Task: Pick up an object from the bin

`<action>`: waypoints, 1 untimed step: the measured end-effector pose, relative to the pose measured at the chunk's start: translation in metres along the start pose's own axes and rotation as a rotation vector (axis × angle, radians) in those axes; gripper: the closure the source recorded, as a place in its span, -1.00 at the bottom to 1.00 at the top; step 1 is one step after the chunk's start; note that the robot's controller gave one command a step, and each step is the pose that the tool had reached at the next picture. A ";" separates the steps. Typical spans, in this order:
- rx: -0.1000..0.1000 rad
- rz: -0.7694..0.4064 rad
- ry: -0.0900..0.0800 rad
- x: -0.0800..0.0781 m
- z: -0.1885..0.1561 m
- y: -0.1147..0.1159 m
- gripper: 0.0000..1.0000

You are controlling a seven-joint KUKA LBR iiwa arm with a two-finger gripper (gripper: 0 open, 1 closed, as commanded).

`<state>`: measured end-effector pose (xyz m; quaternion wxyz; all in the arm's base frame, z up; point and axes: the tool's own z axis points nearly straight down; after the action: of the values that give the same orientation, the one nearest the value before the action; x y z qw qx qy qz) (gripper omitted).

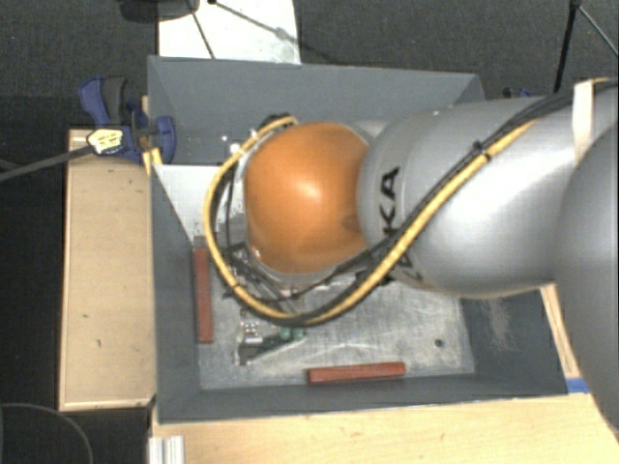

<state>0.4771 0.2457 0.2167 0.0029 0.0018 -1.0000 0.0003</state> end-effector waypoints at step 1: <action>-0.002 0.006 -0.007 -0.002 -0.004 -0.001 -1.00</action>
Offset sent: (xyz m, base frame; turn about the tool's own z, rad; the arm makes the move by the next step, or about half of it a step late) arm -0.0009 -0.0616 -0.1291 -0.1851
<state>0.4794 0.2445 0.2206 -0.0007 -0.0009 -1.0000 -0.0007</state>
